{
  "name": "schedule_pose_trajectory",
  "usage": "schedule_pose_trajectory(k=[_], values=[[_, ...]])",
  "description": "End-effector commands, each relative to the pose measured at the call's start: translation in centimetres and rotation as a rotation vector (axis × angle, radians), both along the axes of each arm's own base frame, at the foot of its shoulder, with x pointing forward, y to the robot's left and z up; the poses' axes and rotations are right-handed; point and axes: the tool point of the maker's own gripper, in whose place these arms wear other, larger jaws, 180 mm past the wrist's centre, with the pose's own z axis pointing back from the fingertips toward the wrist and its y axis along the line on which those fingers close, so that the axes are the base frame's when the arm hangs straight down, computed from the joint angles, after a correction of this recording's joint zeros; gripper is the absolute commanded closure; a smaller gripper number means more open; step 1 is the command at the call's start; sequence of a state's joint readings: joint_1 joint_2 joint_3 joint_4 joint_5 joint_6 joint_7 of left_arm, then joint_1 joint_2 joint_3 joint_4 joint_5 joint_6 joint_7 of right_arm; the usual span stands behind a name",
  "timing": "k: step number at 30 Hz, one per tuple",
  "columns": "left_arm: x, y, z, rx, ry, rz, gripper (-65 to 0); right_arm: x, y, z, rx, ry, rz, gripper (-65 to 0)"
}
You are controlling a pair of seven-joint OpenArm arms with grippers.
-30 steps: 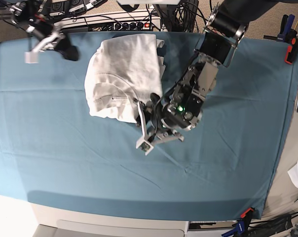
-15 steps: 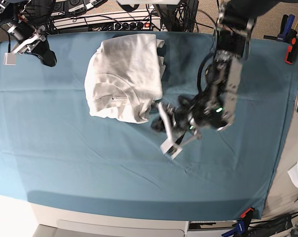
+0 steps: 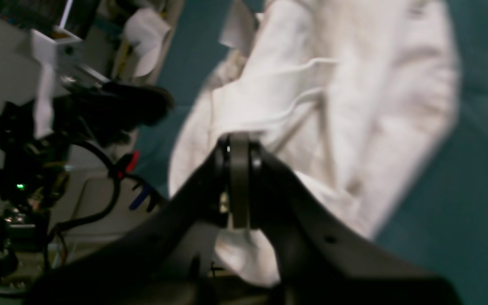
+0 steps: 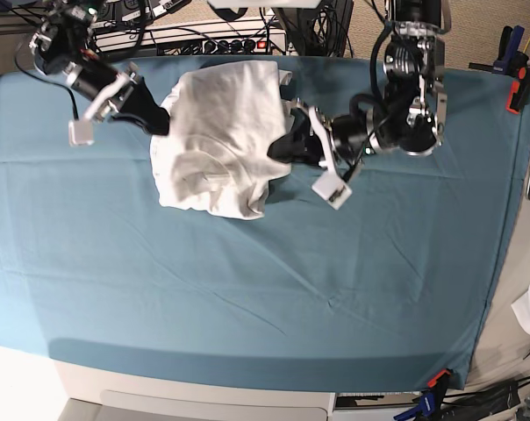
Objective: Fold the T-shirt properly
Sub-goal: 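Press the left gripper onto the bundle's side to tuck the edge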
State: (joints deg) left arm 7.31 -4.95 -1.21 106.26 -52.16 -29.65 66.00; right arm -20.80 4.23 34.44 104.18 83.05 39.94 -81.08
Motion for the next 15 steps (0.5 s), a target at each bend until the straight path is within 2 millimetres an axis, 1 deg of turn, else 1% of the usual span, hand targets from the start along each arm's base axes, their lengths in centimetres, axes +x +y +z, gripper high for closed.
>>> schedule_pose_trajectory(k=[1,5,9,11,15], values=[[0.0,-0.3,1.1,-0.043,-0.026,0.000,0.0,0.7,0.1,1.4,0.019,-0.056,-0.001,0.0],[-1.2,-0.6,0.5,-0.052,0.011,-0.007,0.0,0.9,0.8,1.4,0.032,-0.057,0.018,0.0],[-1.7,-1.9,0.6,-0.055,-0.005,-0.039,0.0,0.9,0.6,0.9,0.044,-0.040,0.008,0.0],[-1.6,-2.7,0.5,-0.036,-0.022,-0.041,0.0,0.8,0.5,0.3,0.054,-0.019,0.001,0.0],[-1.5,-4.1,-0.1,0.029,-0.057,-0.057,0.0,0.4,0.0,-1.6,0.090,0.043,-0.022,0.0]])
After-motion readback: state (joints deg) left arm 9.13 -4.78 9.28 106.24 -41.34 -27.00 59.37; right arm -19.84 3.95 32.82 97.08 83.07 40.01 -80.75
